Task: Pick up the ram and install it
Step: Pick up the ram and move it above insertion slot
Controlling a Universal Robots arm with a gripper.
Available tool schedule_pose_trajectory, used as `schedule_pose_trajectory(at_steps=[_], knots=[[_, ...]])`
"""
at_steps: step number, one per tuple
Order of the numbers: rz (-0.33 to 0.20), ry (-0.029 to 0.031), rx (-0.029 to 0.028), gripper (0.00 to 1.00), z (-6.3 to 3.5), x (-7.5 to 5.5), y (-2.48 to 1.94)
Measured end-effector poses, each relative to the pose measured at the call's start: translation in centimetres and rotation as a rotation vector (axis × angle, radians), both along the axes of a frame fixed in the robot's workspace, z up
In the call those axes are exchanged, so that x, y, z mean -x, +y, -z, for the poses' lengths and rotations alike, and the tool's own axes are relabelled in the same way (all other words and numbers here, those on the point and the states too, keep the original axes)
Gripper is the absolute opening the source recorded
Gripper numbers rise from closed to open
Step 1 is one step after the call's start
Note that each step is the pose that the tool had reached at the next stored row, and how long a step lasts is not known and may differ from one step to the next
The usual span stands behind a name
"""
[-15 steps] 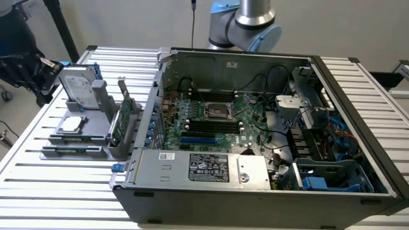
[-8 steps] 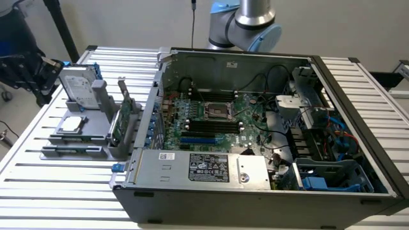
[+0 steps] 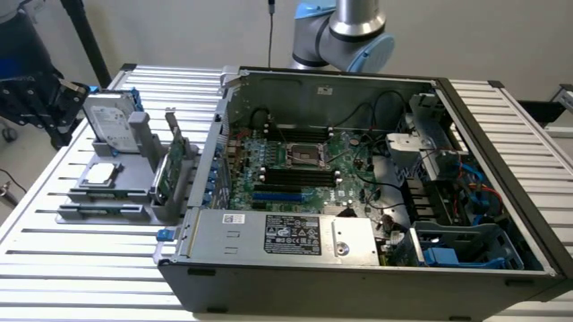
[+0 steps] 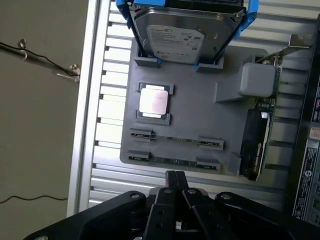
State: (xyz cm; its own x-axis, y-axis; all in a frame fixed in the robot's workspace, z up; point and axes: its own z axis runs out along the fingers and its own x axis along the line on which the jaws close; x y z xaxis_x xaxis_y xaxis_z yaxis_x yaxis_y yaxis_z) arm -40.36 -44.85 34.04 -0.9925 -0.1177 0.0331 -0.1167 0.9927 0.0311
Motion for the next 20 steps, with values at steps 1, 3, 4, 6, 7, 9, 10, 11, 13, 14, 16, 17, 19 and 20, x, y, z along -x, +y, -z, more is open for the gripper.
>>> schedule_pose_trajectory(at_steps=[1,3,4,6,7,9,10,11,13,14,16,17,19,20], knots=[[0.000,0.0000,0.0000,0.11,0.00,0.00,0.00],[0.000,0.0000,0.0000,0.11,0.00,0.00,0.00],[0.000,0.0000,0.0000,0.11,0.00,0.00,0.00],[0.000,0.0000,0.0000,0.11,0.00,0.00,0.00],[0.000,0.0000,0.0000,0.11,0.00,0.00,0.00],[0.000,0.0000,0.0000,0.11,0.00,0.00,0.00],[-0.002,0.0001,0.0001,0.11,0.00,0.00,0.00],[-0.015,0.0001,0.0001,0.11,0.00,0.00,0.00],[-0.052,-0.0001,-0.0001,0.11,0.03,0.00,-0.01],[-0.070,-0.0001,-0.0001,0.11,0.05,0.00,-0.01],[-0.106,-0.0002,-0.0001,0.11,0.07,0.00,0.00],[-0.124,-0.0001,0.0000,0.11,0.08,0.00,0.00],[-0.161,0.0000,0.0000,0.11,0.09,0.00,0.00],[-0.179,0.0000,0.0000,0.11,0.10,0.00,0.00]])
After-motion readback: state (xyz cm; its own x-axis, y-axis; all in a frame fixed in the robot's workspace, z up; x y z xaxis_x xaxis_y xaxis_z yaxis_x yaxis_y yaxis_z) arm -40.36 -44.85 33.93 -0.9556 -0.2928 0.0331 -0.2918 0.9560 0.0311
